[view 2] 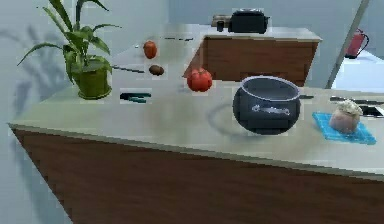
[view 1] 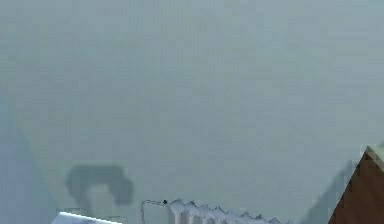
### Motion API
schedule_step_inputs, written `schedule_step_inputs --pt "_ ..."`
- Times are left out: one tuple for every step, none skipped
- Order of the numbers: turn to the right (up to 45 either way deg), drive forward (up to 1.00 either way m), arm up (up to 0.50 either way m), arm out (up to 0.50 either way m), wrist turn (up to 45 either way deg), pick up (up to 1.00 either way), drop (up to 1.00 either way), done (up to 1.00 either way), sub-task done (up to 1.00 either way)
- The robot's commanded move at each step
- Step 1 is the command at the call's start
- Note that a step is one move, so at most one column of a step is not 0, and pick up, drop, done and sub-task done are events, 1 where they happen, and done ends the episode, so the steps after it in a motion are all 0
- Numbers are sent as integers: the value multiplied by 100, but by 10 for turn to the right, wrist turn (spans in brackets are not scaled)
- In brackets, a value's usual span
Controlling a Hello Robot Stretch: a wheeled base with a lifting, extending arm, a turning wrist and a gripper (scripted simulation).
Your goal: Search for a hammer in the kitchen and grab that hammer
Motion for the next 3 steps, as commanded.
schedule_step_inputs --pt "-150 0 0 0 0 0 0 0 0" --pt "-30 0 0 0 0 0 0 0 0" --pt "-450 0 0 0 0 0 0 0 0"
